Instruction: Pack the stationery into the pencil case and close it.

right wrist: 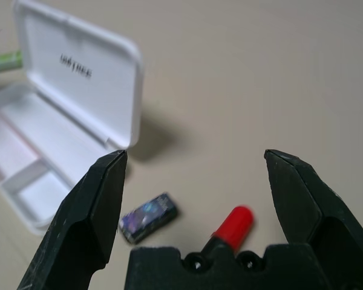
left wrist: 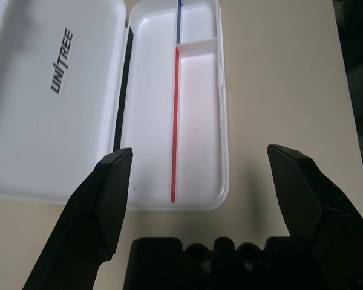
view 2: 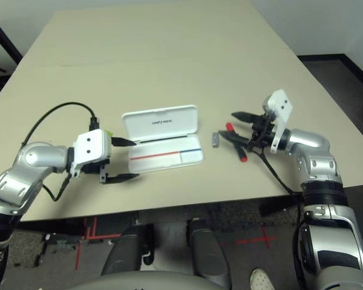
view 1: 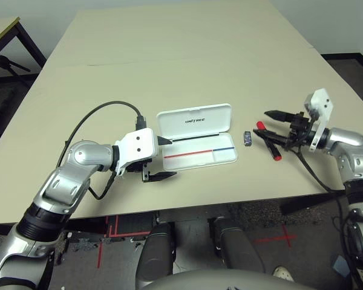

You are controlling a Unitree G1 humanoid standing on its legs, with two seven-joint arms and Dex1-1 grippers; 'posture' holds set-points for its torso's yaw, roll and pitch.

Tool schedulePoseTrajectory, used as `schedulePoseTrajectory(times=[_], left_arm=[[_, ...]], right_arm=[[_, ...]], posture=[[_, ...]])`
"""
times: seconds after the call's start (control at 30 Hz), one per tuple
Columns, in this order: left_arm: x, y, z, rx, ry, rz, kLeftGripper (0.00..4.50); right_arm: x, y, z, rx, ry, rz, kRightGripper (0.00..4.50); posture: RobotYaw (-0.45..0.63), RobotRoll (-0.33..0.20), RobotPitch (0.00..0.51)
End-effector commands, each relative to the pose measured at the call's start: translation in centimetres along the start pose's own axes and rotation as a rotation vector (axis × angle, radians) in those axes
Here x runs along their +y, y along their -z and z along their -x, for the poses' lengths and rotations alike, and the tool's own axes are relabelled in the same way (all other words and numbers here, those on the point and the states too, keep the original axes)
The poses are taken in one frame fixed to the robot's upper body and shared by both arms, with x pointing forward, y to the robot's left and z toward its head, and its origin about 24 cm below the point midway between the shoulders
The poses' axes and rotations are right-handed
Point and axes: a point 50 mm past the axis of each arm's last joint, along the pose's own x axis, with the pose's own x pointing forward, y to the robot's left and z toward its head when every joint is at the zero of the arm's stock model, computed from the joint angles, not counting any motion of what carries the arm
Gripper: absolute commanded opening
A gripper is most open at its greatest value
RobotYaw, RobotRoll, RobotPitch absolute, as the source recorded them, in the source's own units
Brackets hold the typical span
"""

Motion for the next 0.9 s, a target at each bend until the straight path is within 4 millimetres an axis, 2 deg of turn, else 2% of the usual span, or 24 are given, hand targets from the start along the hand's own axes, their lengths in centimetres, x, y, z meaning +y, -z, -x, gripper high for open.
schedulePoseTrajectory(times=[0.03, 0.2, 0.47, 0.6, 0.9], left_arm=[[-0.3, -0.6, 0.9, -0.012, 0.006, -0.021, 4.48], [-0.3, -0.8, 0.9, -0.011, 0.005, -0.029, 4.48], [-0.2, -0.7, 0.9, -0.008, 0.014, -0.036, 4.48], [-0.2, -0.8, 0.8, -0.006, 0.016, -0.039, 4.48], [-0.1, -1.0, 0.9, -0.004, 0.008, -0.050, 4.48]], right_arm=[[0.8, -0.2, 0.4, 0.000, 0.123, -0.075, 4.50], [2.4, 0.4, 0.5, 0.070, 0.223, -0.149, 4.50], [3.2, 2.2, 1.0, 0.181, 0.361, -0.215, 4.50], [3.7, 3.4, 0.9, 0.230, 0.373, -0.229, 4.50], [3.8, 4.6, -0.2, 0.314, 0.357, -0.240, 4.50]], posture=[[-0.02, 0.000, 0.174], [-0.04, 0.000, 0.189], [-0.04, 0.000, 0.196], [-0.04, 0.000, 0.196], [-0.03, 0.000, 0.187]])
